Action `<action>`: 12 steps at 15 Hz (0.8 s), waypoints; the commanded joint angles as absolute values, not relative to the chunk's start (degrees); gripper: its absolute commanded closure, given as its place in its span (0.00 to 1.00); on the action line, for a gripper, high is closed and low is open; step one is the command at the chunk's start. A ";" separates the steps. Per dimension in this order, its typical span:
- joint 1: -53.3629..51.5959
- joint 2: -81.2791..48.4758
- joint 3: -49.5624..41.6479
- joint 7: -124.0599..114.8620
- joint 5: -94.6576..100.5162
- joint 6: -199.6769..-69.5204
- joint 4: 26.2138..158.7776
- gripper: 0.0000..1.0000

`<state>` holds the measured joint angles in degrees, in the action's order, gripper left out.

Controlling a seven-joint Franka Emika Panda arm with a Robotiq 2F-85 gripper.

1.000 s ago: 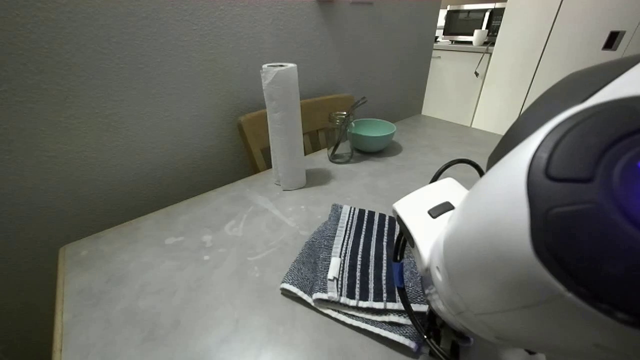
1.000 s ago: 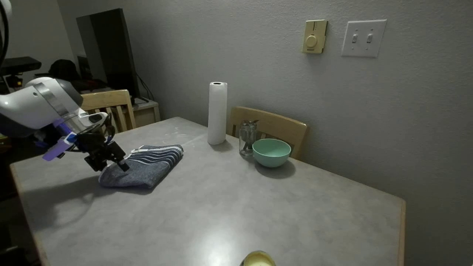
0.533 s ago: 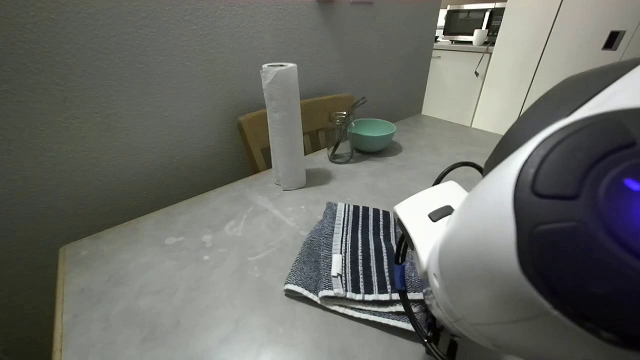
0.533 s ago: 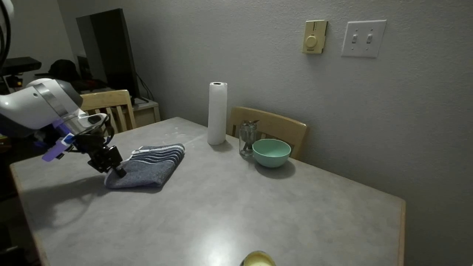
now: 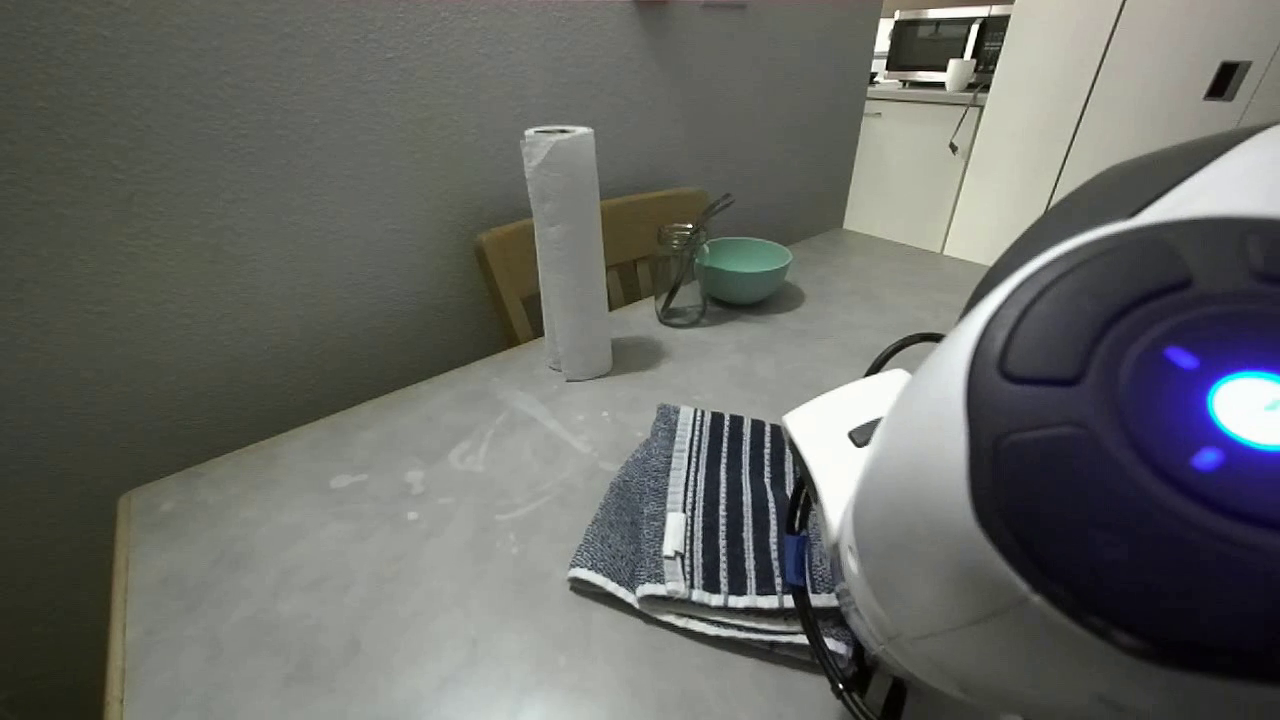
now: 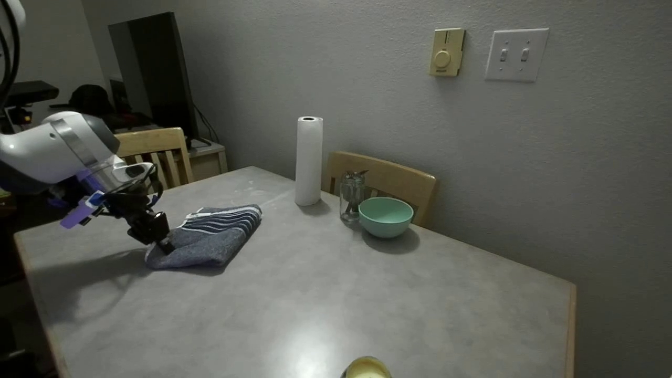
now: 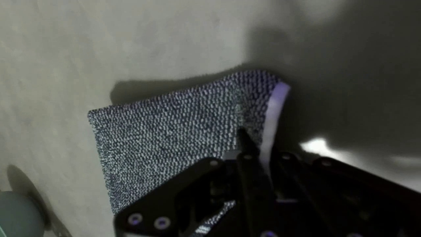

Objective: Unfold the towel

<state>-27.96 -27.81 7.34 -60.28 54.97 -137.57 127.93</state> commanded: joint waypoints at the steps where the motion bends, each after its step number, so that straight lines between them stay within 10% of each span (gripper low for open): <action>1: -25.05 -30.41 10.91 -57.69 48.44 -139.08 125.72 0.98; 12: -23.07 -27.26 11.08 -44.65 26.02 -150.24 124.08 0.98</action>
